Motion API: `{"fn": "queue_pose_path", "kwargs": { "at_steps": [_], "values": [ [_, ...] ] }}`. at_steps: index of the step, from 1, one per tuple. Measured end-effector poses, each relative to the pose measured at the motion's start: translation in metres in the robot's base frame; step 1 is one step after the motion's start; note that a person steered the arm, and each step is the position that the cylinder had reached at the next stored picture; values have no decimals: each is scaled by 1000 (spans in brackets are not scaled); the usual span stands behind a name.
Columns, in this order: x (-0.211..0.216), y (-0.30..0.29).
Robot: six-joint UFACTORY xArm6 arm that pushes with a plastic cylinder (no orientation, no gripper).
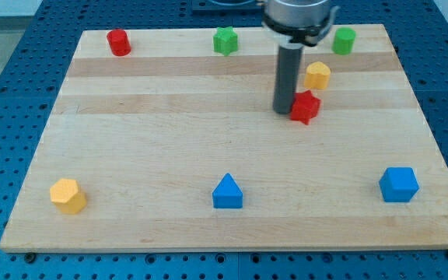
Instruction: Slightly move the yellow heart diagonal to the red star
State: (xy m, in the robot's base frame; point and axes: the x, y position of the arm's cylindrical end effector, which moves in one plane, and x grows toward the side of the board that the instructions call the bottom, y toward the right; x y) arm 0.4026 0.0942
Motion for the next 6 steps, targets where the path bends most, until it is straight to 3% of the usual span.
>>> {"fn": "queue_pose_path", "kwargs": {
  "at_steps": [2,6],
  "values": [
    [0,75],
    [-78,60]
  ]
}}
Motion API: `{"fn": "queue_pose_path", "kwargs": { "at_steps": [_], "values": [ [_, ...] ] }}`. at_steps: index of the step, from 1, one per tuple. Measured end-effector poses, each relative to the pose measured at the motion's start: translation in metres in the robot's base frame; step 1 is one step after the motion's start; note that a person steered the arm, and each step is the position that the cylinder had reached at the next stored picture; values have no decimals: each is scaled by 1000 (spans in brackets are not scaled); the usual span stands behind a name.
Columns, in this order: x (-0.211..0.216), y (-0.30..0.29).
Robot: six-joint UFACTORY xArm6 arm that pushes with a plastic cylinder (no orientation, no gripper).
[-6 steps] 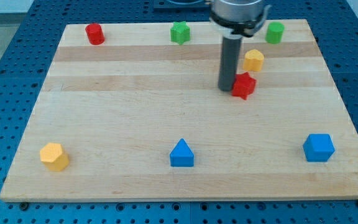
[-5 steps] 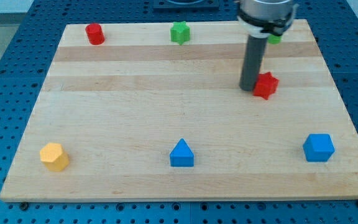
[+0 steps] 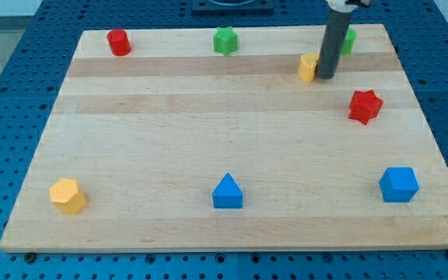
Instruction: Slightly move the yellow heart diagonal to the red star
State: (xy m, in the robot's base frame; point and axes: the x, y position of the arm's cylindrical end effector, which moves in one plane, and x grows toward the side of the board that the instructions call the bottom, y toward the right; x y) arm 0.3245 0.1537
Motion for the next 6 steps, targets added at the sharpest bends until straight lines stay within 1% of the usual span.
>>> {"fn": "queue_pose_path", "kwargs": {
  "at_steps": [1,2,5,6],
  "values": [
    [14,-30],
    [31,-82],
    [30,-284],
    [11,-329]
  ]
}}
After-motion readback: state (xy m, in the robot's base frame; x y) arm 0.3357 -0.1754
